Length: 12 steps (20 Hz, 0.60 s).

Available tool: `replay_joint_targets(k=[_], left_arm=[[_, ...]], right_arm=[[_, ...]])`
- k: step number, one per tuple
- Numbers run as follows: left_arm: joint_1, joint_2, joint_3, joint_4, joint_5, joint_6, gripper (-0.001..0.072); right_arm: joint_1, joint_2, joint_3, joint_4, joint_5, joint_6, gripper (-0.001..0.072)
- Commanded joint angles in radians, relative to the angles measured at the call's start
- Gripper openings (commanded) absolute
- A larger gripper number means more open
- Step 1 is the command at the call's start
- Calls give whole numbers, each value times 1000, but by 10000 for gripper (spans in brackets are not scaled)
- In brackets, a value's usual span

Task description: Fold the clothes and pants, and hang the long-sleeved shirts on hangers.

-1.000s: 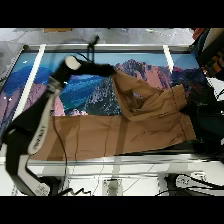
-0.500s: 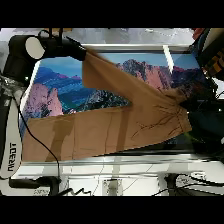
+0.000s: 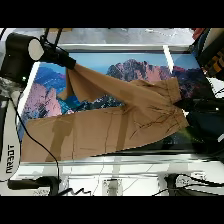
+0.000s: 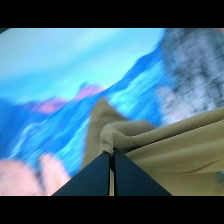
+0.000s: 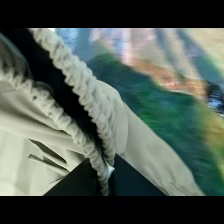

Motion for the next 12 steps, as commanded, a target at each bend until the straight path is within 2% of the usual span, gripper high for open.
replay_joint_targets(k=[1, 5, 9, 12], left_arm=[[1, 4, 0, 109, -69, -20, 17], [-1, -112, 0, 56, -41, 97, 17], [-24, -279, 0, -71, 156, 98, 16], [-65, -377, 0, -89, 317, 87, 16]], right_arm=[[59, 0, 1, 11, -22, -1, 39], [89, 0, 1, -1, -205, 3, 39], [89, -15, 0, -97, -445, 107, 39], [89, -67, 0, -136, -585, 204, 39]])
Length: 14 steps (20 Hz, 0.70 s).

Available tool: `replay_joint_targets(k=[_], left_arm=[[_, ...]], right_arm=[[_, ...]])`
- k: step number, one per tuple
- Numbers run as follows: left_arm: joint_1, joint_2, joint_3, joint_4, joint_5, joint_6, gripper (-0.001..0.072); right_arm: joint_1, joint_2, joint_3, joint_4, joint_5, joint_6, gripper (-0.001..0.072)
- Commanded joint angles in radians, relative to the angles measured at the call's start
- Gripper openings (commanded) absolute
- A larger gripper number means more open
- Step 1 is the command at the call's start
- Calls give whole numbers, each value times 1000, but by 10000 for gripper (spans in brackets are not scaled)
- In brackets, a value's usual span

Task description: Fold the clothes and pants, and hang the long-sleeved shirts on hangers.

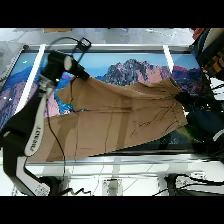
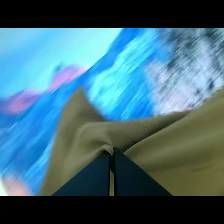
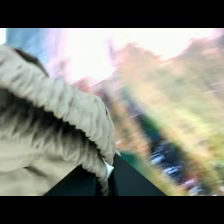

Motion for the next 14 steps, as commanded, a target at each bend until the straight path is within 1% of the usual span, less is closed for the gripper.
replay_joint_targets(k=[1, 3, 4, 5, 6, 7, 8, 9, 10, 11, 14], left_arm=[[-42, -112, 0, -46, 165, 3, 24], [-62, -133, 0, -46, 156, -21, 28], [-63, -132, 0, -46, 160, -56, 79], [-59, -130, 1, -45, 169, -109, 355], [-44, -126, 1, -23, 170, -197, 680], [-21, -119, 1, 18, 145, -327, 713], [6, -112, 1, 44, 104, -412, 704], [40, -105, 1, 48, 57, -428, 694], [79, -101, 1, 48, 12, -411, 612], [119, -98, 1, 48, -27, -388, 595], [255, -91, 0, 24, -161, -355, 594]], right_arm=[[3, -63, 1, -45, -195, 128, 39], [3, -117, 1, -42, -198, 185, 39], [3, -136, 1, -42, -192, 201, 39], [3, -146, 1, -42, -181, 201, 39], [3, -149, 1, -43, -174, 201, 39], [3, -148, 1, -43, -171, 200, 39], [3, -146, 1, -43, -168, 200, 39], [3, -146, 1, -44, -166, 200, 39], [3, -146, 1, -44, -164, 200, 39], [3, -146, 1, -44, -163, 199, 39], [2, -146, 1, -46, -157, 196, 39]])
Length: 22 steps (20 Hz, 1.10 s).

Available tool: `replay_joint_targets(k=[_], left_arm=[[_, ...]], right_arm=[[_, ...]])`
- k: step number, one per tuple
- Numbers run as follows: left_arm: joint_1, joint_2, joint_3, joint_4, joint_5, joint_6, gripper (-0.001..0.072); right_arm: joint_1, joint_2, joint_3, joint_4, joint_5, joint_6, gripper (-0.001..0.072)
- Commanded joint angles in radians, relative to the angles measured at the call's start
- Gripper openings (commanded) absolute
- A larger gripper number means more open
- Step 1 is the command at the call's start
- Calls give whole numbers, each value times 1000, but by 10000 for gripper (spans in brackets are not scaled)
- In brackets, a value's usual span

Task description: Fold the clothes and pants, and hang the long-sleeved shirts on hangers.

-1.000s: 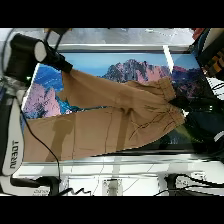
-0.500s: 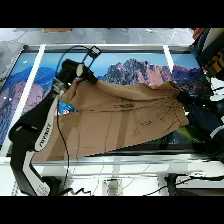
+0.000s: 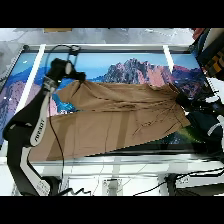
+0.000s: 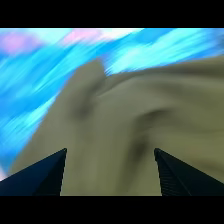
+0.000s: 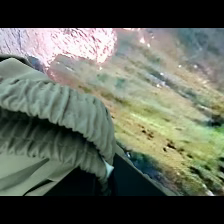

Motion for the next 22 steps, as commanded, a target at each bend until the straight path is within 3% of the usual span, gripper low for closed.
replay_joint_targets(k=[1, 4, 7, 9, 10, 11, 15, 18, 20, 21, 22], left_arm=[[153, 6, 0, -61, -177, 36, 594], [286, 6, -30, -227, -291, 146, 499], [381, 6, -104, -431, -283, 146, 502], [406, 6, -172, -505, -216, 141, 534], [408, 3, -206, -509, -178, 135, 635], [404, -7, -233, -509, -152, 135, 682], [362, -76, -254, -536, -50, 135, 671], [335, -113, -254, -602, 70, 127, 495], [330, -114, -252, -603, 143, 88, 257], [335, -106, -250, -603, 163, 71, 78], [343, -90, -249, -602, 170, 71, 17]], right_arm=[[0, -3, 1, -4, 5, 2, 39], [0, -3, 1, -4, 5, 2, 39], [0, -3, 1, -8, 2, 2, 39], [1, -3, 1, -8, -2, 2, 39], [1, -3, 1, -8, -7, 2, 39], [1, -3, 1, -8, -13, 2, 39], [1, -3, 1, -8, -18, 2, 39], [1, -3, 1, -8, -17, 2, 39], [1, -3, 1, -8, -16, 2, 39], [0, -2, 1, -8, -14, 2, 40], [0, -2, 1, -8, -12, 2, 39]])
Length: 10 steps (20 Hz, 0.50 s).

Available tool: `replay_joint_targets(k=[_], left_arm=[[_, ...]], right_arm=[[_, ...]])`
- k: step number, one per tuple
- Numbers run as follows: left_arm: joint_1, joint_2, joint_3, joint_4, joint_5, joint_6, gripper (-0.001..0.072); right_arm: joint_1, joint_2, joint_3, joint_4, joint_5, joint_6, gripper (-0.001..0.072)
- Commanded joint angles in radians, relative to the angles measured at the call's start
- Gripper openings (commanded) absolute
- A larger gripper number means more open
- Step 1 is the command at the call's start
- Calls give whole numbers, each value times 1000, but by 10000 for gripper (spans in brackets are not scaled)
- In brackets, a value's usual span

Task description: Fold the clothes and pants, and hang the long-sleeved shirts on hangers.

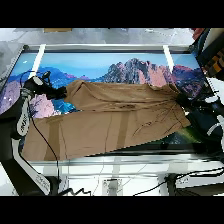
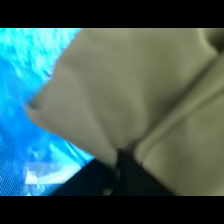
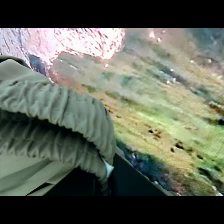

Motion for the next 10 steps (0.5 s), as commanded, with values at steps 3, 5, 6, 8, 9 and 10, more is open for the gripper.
replay_joint_targets(k=[3, 5, 6, 8, 9, 10], left_arm=[[55, 99, 4, -21, 88, -33, 17], [101, 201, 4, -21, 84, -8, 17], [123, 257, 4, -22, 79, 10, 17], [167, 374, 4, -21, 56, 14, 17], [187, 431, 4, -21, 32, 29, 17], [201, 479, 4, -21, 7, 51, 17]], right_arm=[[-7, 8, 4, -44, 43, 0, 39], [-14, 27, 4, -113, 108, 0, 39], [-21, 41, 4, -147, 141, 0, 39], [-37, 84, 4, -198, 213, -6, 39], [-43, 108, 4, -201, 254, -39, 39], [-46, 138, 4, -200, 299, -81, 39]])
